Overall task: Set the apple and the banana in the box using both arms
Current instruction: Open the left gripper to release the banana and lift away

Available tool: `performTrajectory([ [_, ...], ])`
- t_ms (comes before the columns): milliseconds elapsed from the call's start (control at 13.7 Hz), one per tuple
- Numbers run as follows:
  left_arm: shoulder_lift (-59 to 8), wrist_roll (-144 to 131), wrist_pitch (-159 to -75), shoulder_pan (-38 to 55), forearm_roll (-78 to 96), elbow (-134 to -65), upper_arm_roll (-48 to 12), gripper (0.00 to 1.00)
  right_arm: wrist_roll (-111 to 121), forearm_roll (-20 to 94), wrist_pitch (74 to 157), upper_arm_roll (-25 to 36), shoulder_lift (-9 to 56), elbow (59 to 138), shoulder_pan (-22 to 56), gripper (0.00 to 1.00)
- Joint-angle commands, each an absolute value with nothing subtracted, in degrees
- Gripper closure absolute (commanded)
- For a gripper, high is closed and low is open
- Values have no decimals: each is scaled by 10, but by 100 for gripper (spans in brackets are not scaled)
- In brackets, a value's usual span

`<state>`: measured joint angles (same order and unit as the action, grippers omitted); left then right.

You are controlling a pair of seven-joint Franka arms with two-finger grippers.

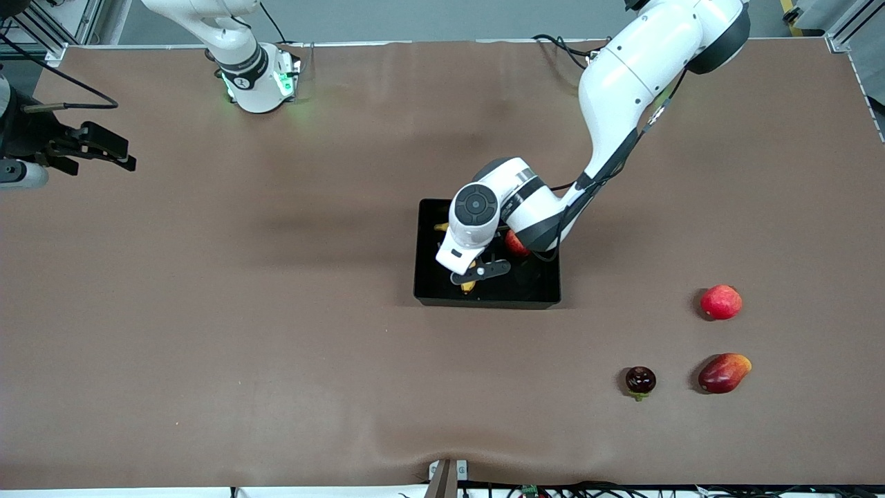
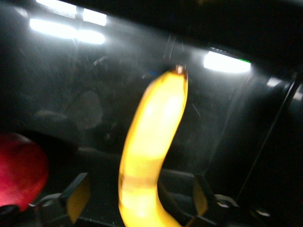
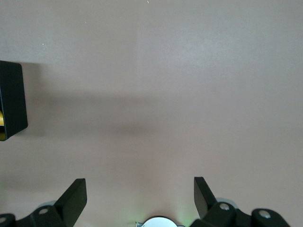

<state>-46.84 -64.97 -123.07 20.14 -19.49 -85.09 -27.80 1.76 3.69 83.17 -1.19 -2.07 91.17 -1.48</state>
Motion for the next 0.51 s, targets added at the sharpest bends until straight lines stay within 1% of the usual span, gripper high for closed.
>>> performTrajectory([
  [0, -411, -649, -1170, 183, -218, -853, -269, 0, 21, 39, 835, -12, -20, 911, -15, 0],
  [73, -382, -645, -1125, 169, -218, -853, -269, 0, 21, 39, 835, -12, -20, 911, -16, 0],
  [146, -357, -623, -1096, 145, -219, -853, -269, 0, 21, 39, 835, -12, -20, 911, -15, 0],
  [291, -310, -544, -1060, 92, -207, -853, -275, 0, 21, 39, 835, -12, -20, 911, -16, 0],
  [437, -253, -529, -1022, 55, -201, -853, -272, 0, 21, 39, 838, -12, -19, 911, -15, 0],
])
